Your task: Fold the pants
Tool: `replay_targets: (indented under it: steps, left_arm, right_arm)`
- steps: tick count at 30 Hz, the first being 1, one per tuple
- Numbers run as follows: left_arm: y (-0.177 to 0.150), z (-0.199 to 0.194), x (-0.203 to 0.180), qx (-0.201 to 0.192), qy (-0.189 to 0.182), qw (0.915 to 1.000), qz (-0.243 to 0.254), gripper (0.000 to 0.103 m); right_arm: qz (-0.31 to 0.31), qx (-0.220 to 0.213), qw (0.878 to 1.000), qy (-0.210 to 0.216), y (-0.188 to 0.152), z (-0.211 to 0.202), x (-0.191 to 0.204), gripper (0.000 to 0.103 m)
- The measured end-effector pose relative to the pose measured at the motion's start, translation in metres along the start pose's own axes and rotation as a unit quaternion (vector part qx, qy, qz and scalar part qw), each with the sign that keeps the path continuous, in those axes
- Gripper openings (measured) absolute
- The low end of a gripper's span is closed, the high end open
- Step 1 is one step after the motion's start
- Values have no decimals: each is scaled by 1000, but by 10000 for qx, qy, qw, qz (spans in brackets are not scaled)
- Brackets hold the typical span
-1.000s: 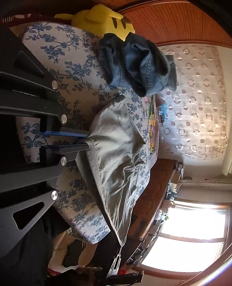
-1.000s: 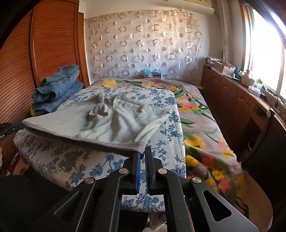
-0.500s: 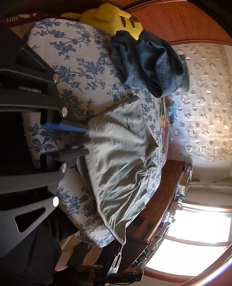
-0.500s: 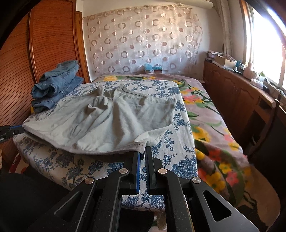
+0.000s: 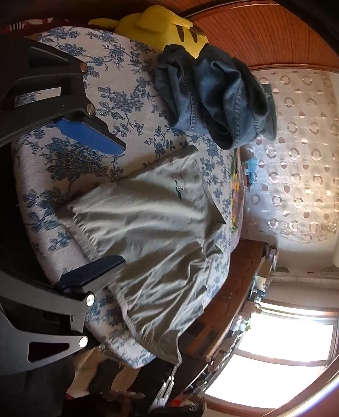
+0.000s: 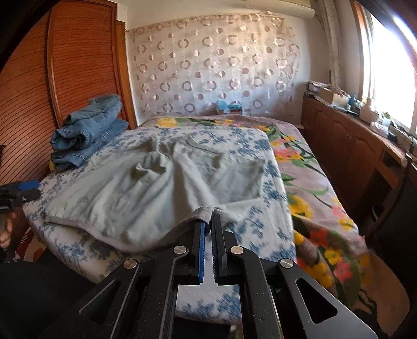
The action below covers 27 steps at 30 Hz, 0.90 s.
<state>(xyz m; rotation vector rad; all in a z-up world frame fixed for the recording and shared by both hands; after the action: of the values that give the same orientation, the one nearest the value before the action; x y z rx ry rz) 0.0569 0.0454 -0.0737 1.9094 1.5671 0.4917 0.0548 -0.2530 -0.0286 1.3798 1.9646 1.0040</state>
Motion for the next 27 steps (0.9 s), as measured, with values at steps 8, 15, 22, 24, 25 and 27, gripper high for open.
replay_targets:
  steps: [8,15,22,24,25,27]
  left_arm:
    - [-6,15,2,131,148,9998,-9,80]
    - [-7,11,10,56,285,9995,-94,80]
    - [-8,9,19,23,407,9990,-188,80]
    - [-7,8,22,8,436,9988,-204,80]
    - [-7,7,23,-8,454,9987,-218,80]
    - [-7,5,27,-33,487,9985,-251,80]
  right_arm:
    - [-379,-174,9982,424,22,11,38,4]
    - [-725,-229,9927,937,37,23,74,4]
    - [-1067,-113,9840,1422,48,46,109,4]
    - [-1170,-83,9814,1523,54,54,117,4]
    - [-1226,-81,9799,1571,56,56,122,4]
    - [-1338,-89,9771,1651,63,61,131,4]
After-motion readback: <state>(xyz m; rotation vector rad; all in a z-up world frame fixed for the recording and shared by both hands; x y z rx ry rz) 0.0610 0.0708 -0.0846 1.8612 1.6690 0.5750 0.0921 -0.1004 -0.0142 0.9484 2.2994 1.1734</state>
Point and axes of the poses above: each gripper's, at about its wrist camera, not at the fingertips, and z roughly the way its jaws point, x to its left, y to its top, the point moved 4 cm from there along z, roughly the way its jaws point, and after that the axes turned 6 degrees about x, right-handed, at the moved point
